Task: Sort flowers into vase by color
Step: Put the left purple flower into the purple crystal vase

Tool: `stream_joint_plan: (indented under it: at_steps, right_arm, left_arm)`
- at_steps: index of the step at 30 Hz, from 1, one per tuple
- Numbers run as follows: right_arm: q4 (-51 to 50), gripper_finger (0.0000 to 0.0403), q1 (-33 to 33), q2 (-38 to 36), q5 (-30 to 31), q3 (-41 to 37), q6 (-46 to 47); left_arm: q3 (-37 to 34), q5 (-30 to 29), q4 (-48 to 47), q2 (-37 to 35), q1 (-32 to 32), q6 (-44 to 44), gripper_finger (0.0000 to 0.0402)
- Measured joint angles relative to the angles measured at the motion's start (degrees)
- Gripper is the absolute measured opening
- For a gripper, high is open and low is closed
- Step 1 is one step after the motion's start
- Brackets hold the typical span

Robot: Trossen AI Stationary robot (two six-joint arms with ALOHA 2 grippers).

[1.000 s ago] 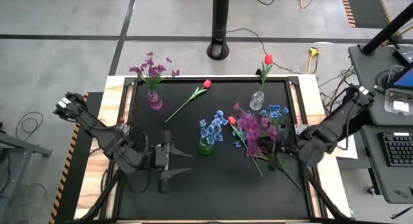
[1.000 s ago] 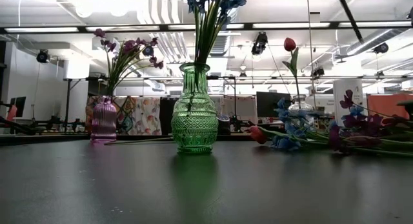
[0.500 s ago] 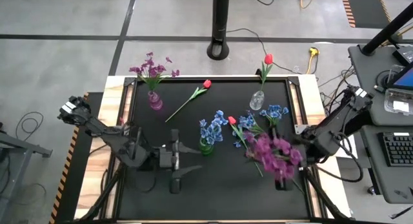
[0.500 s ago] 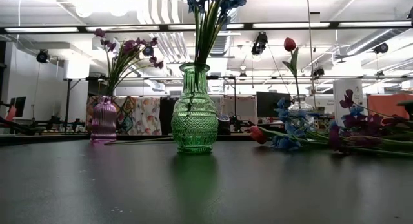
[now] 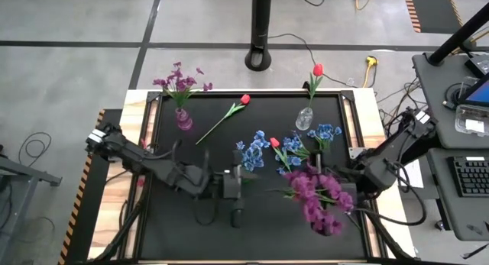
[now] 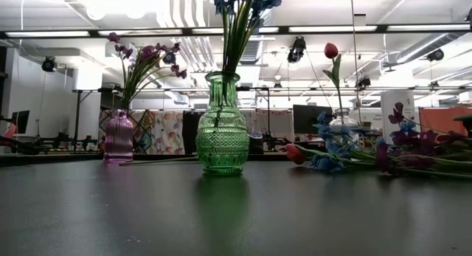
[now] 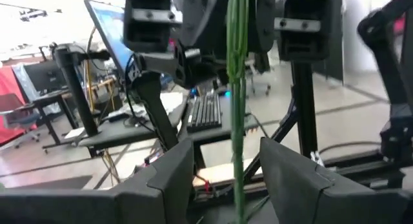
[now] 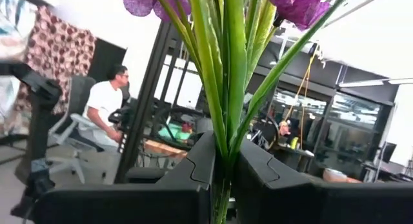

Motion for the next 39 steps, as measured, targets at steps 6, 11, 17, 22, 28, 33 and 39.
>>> stream_joint_plan:
  at_steps: [6, 11, 17, 22, 28, 33, 39]
  right_arm:
    - [-1.9, 0.0028, -1.9, 2.6, -3.7, 2.4, 2.4]
    - [-1.9, 0.0028, -2.7, 3.1, -4.4, 2.9, 3.2]
    - [-2.9, 0.0029, -2.7, 2.3, -4.4, 2.7, 6.3]
    - [-5.7, 0.0029, -2.7, 2.2, -4.0, 2.9, 8.6]
    - [-6.9, 0.0029, -2.7, 2.2, -4.0, 2.9, 9.8]
    - [-7.6, 0.0029, -2.7, 2.2, -4.0, 2.9, 9.9]
    - [-8.9, 0.0034, -2.7, 2.1, -3.3, 2.8, 10.6]
  left_arm:
    - [12.1, 0.0, -13.9, 6.4, 0.2, 0.0, 0.0162]
    - [20.3, 0.0, -21.4, 10.8, 0.3, 0.0, 0.0154]
    - [22.9, 0.0, -23.8, 12.4, 0.2, 0.0, 0.0111]
    - [22.6, 0.0, -23.5, 11.6, 0.3, -0.5, 0.0066]
    - [22.8, -0.1, -23.3, 11.4, 0.3, -0.5, 0.0017]
    - [22.8, -0.2, -23.4, 11.4, 0.3, -0.5, 0.0002]
    - [22.8, -0.2, -23.5, 11.4, 0.3, -0.5, 0.0011]
